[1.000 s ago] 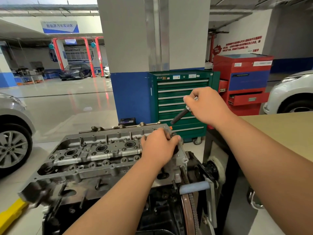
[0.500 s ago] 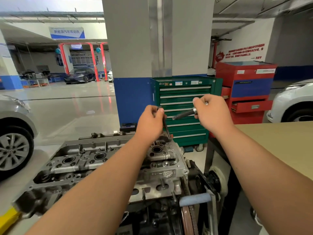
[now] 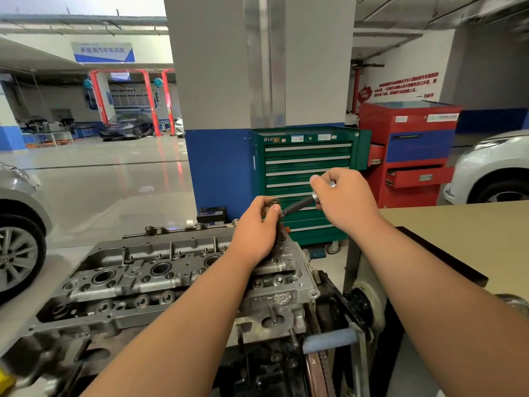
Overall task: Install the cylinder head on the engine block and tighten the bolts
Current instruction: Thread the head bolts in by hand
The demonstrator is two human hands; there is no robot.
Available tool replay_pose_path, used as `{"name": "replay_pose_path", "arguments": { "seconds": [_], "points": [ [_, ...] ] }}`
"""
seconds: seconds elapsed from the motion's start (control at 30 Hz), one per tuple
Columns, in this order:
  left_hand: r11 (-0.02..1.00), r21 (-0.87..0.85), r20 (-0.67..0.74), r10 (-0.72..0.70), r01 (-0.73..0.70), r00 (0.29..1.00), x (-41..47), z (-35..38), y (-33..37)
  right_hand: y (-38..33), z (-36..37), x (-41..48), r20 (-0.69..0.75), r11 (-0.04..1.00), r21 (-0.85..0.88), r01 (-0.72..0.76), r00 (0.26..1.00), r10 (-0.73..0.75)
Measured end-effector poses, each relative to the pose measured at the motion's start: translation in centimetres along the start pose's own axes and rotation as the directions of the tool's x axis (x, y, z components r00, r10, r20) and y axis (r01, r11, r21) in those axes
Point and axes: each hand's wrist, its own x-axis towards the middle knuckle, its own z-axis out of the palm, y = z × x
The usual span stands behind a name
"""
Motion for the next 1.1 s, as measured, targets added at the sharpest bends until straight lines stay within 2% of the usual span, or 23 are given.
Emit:
{"name": "replay_pose_path", "arguments": {
  "seconds": [0.27,0.37,0.43,0.53,0.63,0.77,0.83,0.93,1.1],
  "points": [
    [0.998,-0.064,-0.039,-0.011,0.008,0.999,-0.1,-0.1,-0.3,-0.6,0.9,0.3,0.010,1.000,0.000,0.029,1.000,-0.029],
    [0.998,-0.055,0.025,-0.031,0.032,0.999,0.0,-0.1,-0.4,-0.8,1.0,0.6,-0.004,0.997,-0.049,0.052,0.999,-0.052],
    [0.998,0.023,0.109,-0.059,0.057,0.992,0.1,0.0,-0.5,-1.0,0.9,1.0,-0.037,0.994,-0.080,0.069,0.997,-0.072],
    [0.980,0.185,0.127,-0.096,0.071,0.987,0.3,0.4,-0.5,-1.5,0.9,1.8,-0.058,0.985,-0.139,0.101,0.992,-0.110],
    [0.965,0.249,0.069,-0.107,0.087,0.992,0.3,0.8,-0.5,-2.1,1.6,2.7,0.056,0.943,-0.304,0.138,0.990,-0.127],
    [0.959,0.250,-0.014,-0.130,0.129,0.991,0.0,0.5,-0.7,-2.8,2.8,3.6,0.307,0.795,-0.548,0.260,0.947,-0.097],
    [0.950,0.290,-0.015,-0.118,0.117,0.993,-0.1,0.4,-0.8,-2.8,3.4,3.7,0.411,0.753,-0.577,0.315,0.909,-0.066],
    [0.940,0.325,0.011,-0.109,0.099,0.994,-0.1,0.6,-0.8,-2.4,4.3,3.7,0.492,0.701,-0.606,0.376,0.870,-0.041],
    [0.914,0.391,0.062,-0.144,0.109,0.988,0.1,0.7,-0.9,-2.2,5.9,3.7,0.547,0.715,-0.567,0.409,0.836,-0.045]
  ]
}}
